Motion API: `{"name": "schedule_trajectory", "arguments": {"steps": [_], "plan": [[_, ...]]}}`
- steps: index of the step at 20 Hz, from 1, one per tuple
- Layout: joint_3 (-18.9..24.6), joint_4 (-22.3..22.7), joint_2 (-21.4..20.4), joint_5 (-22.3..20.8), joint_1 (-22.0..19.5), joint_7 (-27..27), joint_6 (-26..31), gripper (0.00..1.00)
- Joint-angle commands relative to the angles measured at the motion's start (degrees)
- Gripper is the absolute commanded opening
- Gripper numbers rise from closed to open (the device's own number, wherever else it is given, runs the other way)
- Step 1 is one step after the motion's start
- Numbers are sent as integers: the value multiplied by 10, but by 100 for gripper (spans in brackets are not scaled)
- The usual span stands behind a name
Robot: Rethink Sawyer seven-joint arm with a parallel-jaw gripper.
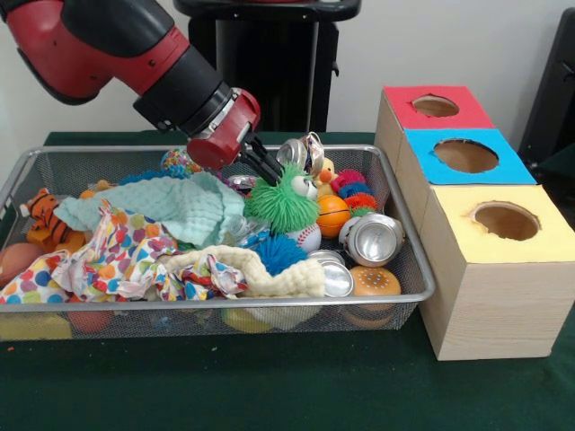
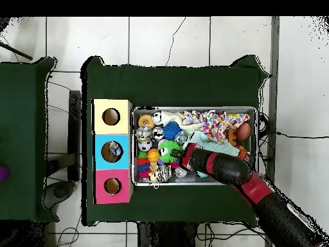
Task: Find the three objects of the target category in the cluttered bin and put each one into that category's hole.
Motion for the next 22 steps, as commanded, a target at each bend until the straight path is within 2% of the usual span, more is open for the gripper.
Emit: {"name": "schedule_trajectory", "arguments": {"steps": [1,8,15,22], "plan": [[22,-71,15,17,-5,56,39,0],[14,-93,-35,16,7,42,102,0],[20,-70,-75,20,12,76,94,0],[17,-65,-89,21,18,79,93,0]]}}
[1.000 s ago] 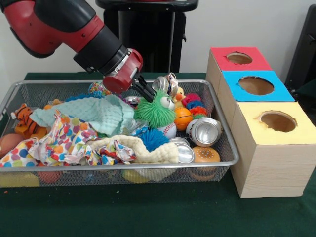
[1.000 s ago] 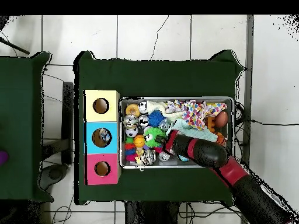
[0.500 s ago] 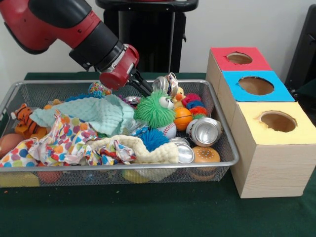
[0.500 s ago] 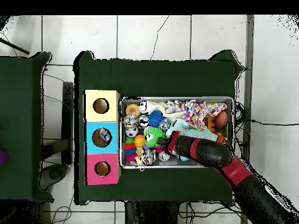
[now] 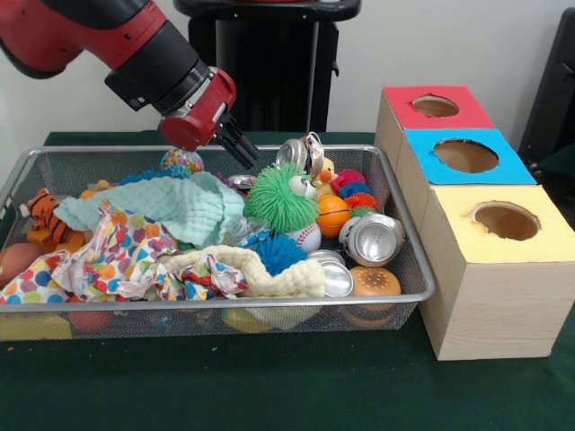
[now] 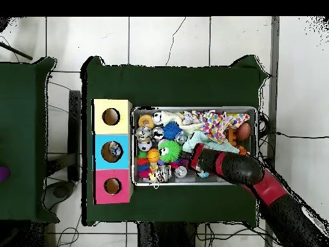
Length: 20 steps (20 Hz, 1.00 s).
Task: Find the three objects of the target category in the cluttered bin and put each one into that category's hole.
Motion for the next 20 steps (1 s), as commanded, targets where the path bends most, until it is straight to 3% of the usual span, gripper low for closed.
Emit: {"name": "schedule_trajectory", "arguments": {"steps": [1,10,20], "plan": [[15,-65,-23,19,18,78,41,0],[-50,-115,-52,-63,64,42,25,0],[-61,-137,-32,-143,55,23,-12,0]]}}
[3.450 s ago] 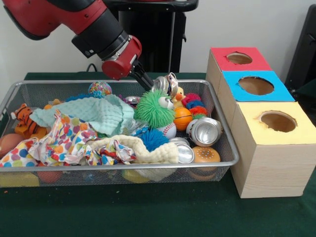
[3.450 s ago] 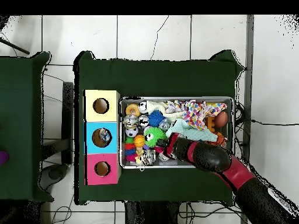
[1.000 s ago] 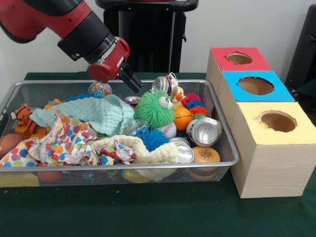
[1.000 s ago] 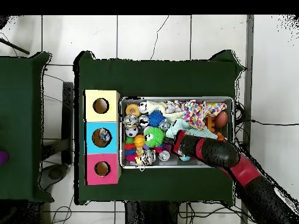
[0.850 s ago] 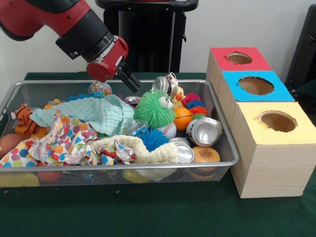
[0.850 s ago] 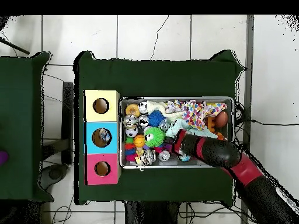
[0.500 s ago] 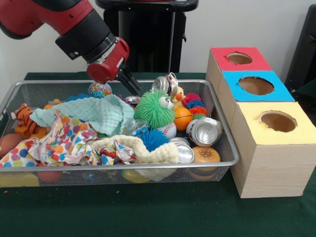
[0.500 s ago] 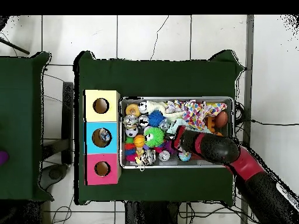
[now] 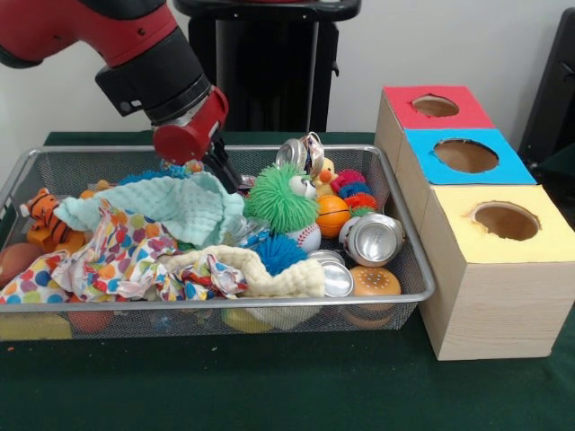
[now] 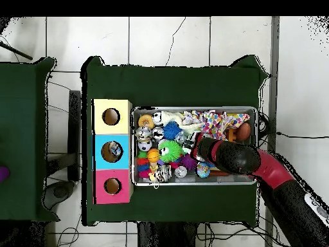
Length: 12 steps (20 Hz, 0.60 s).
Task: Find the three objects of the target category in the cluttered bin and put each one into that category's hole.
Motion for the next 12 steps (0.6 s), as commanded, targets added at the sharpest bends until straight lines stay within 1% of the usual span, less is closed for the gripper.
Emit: {"name": "schedule_trajectory", "arguments": {"steps": [1,8,9,12], "plan": [[-51,-79,16,-65,-5,22,-10,0],[-51,-73,21,-73,-7,50,-12,0],[-50,-75,21,-72,-4,54,-8,100],[-47,-76,22,-67,-3,59,-8,100]]}}
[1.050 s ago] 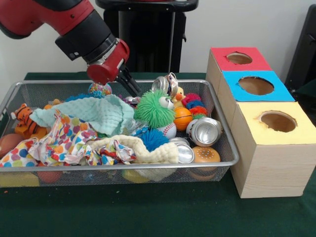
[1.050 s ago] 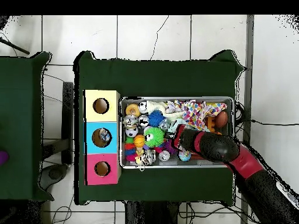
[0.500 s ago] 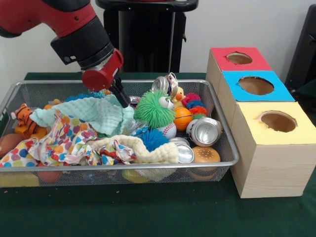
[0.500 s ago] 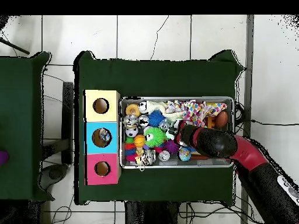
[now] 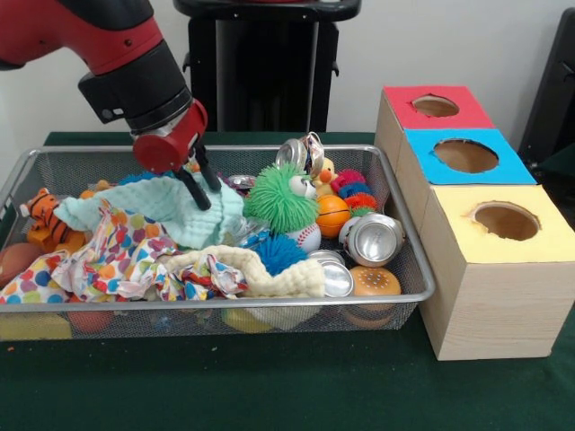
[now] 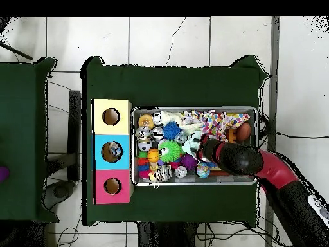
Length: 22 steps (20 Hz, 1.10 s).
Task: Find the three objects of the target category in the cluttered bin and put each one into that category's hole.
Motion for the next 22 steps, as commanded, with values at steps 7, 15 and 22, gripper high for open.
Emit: {"name": "schedule_trajectory", "arguments": {"steps": [7,15,22], "plan": [[-25,-57,15,-29,1,48,-8,100],[-25,-63,19,-27,1,49,-6,100],[-27,-63,23,-31,1,49,-11,100]]}}
